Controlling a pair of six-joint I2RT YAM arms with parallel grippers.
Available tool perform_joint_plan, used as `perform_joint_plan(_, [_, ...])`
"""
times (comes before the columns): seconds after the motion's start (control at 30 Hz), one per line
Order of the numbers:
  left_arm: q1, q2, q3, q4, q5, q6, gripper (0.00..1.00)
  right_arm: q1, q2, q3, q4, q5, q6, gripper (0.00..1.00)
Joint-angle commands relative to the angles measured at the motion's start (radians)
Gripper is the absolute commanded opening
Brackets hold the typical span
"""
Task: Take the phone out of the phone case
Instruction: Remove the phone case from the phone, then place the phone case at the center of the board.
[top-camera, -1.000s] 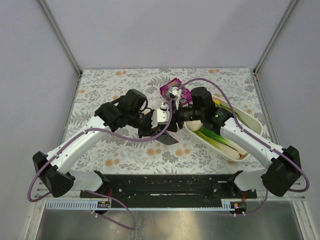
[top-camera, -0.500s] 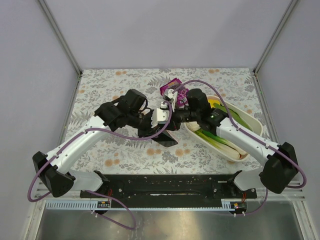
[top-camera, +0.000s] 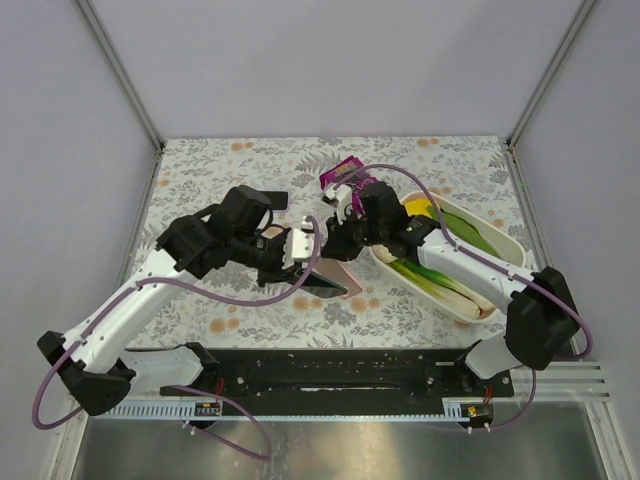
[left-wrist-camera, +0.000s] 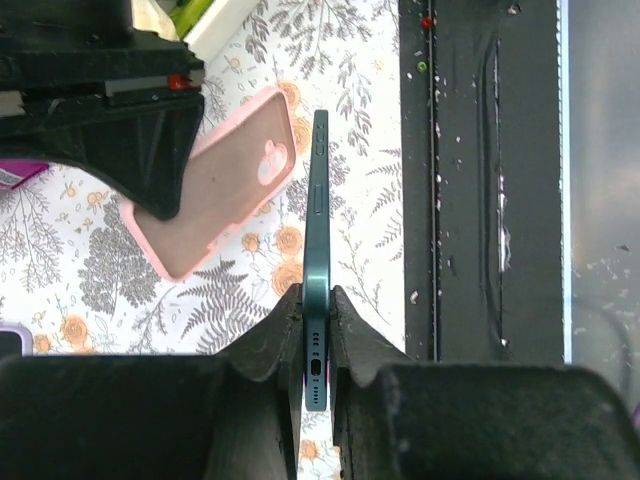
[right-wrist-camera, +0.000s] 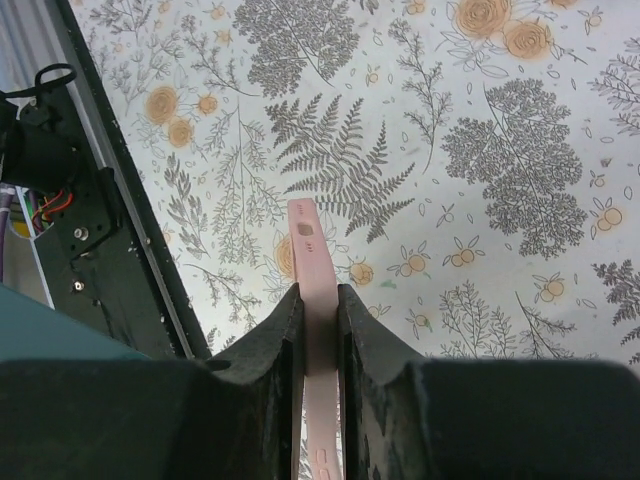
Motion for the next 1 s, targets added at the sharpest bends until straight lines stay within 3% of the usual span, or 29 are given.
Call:
perform_joint_plan(0.0, [-0.004,-0.050,0.047,-0.085,-0.001,0.075,0.00,-0.016,0.003,0.048,0.005,0.047,0.011,0.00])
perform_joint_plan(0.33, [-0.003,-0.113,0.026,-0.133,-0.078,0.062,0.00,-0.092,0.008,-0.145,0.300,-0.031,0.310,0.00])
perform_joint_plan(0.7, [-0.003,-0.093,0.038,-0.131,-0.103,0.046,0.00,-0.125,0.082,-0.369,0.652,0.016,0.607,0.00])
perform_joint_plan(0.97, [-0.003,-0.079,0.033,-0.125,-0.108,0.035,0.00,-0.128,0.112,-0.446,0.710,0.084,0.675,0.03])
